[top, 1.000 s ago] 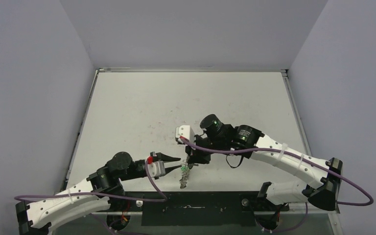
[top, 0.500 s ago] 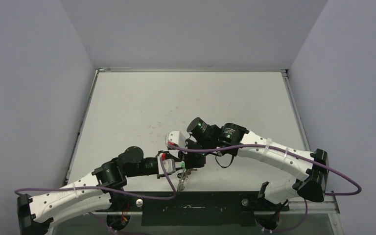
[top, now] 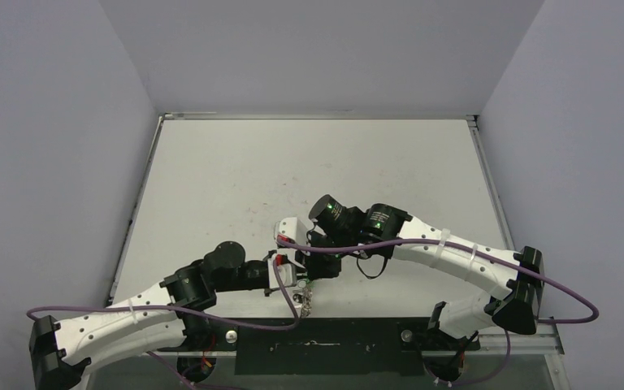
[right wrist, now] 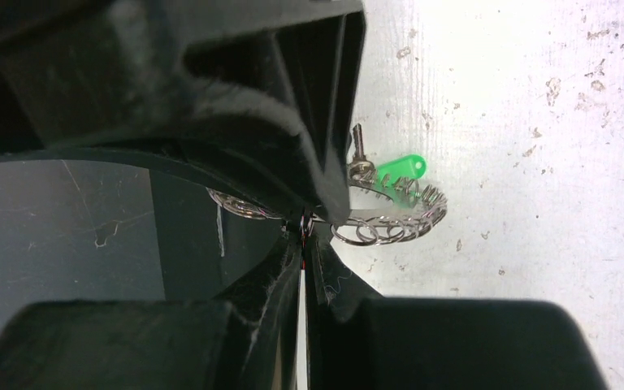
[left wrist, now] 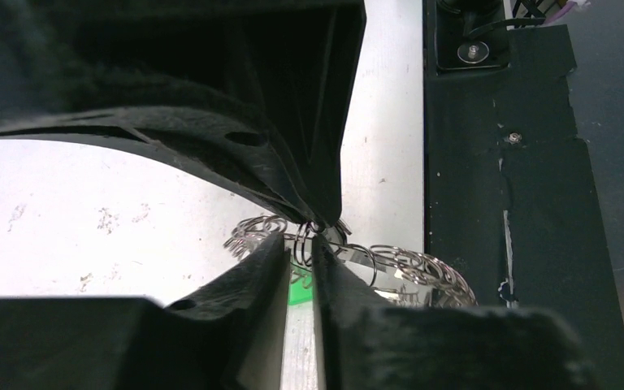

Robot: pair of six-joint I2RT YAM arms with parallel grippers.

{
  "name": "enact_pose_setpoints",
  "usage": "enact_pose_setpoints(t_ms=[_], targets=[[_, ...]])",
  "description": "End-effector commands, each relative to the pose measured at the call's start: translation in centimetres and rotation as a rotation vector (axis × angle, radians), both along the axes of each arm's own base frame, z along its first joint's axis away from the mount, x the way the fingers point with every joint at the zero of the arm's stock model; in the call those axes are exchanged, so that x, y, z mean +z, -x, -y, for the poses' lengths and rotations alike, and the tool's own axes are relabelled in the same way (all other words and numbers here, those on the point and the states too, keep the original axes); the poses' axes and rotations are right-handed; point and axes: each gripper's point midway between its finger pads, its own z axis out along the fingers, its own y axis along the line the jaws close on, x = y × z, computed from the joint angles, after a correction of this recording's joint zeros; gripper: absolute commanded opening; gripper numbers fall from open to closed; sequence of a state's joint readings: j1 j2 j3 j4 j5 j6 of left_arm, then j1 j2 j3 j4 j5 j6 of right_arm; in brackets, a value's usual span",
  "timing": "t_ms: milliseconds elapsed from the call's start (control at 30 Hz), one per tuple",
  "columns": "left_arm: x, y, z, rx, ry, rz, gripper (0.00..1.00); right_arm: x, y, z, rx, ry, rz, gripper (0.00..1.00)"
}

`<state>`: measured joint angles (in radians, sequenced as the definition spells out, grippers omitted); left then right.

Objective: Put the keys on the keyring
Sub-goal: Adjust the key on the keyring.

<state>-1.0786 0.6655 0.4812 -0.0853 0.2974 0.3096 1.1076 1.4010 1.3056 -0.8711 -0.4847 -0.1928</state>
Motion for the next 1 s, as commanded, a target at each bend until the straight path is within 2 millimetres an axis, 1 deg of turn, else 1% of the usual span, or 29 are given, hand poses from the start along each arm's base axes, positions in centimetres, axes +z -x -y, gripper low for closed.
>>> enact_pose_setpoints(t_ms=[0, 33, 167, 233, 267, 300, 333, 367, 500, 600, 667, 767, 967], targets=[[0.3, 0.5, 0.7, -0.047, 0.011, 0.008, 0.07, 2.4, -0.7, -1.7, -0.011, -0.088, 0.037, 0.0], [0.2, 0.5, 0.8, -0.049, 0.004, 0.006, 0.0, 2.3, -0.7, -1.7, -0.015, -0.088, 0.04, 0.0], [0.0, 0.5, 0.8, -0.053, -0.003, 0.003, 0.0, 2.3, -1.4, -1.5, -0.045, -0.082, 0.067, 0.0], [0.2, 0.4, 0.7, -0.045, 0.012, 0.009, 0.0, 2.4, -2.0, -1.3, -0.07, -0.085, 0.081, 0.05], [0.2, 0.4, 0.7, -0.039, 0.021, 0.012, 0.0, 2.5, -2.3, -1.2, -0.08, -0.094, 0.087, 0.08], [0.5, 0.2, 0.7, -0.031, 0.037, 0.018, 0.0, 2.6, -2.5, -1.1, -0.089, -0.104, 0.091, 0.15], [0.4, 0.2, 0.5, -0.024, 0.042, 0.017, 0.0, 2.9, -2.6, -0.9, -0.096, -0.126, 0.099, 0.25], [1.0, 0.1, 0.7, -0.015, 0.078, 0.028, 0.0, 3.2, -2.8, -0.9, -0.101, -0.153, 0.105, 0.32], [1.8, 0.0, 0.4, 0.004, 0.174, 0.06, 0.0, 4.6, -2.6, -0.8, -0.101, -0.282, 0.128, 0.47], [2.6, 0.2, 0.2, 0.005, 0.272, 0.083, 0.0, 5.7, -2.5, -0.8, -0.094, -0.384, 0.142, 0.53], [3.5, 0.3, 0.1, 0.005, 0.335, 0.099, 0.0, 6.2, -2.3, -0.6, -0.087, -0.426, 0.14, 0.53], [4.2, 0.6, -0.1, 0.003, 0.413, 0.113, 0.0, 6.2, -1.7, -0.6, -0.06, -0.458, 0.124, 0.52], [5.5, 1.1, -0.4, -0.018, 0.524, 0.148, 0.0, 5.1, -0.6, -0.9, -0.004, -0.46, 0.067, 0.49]])
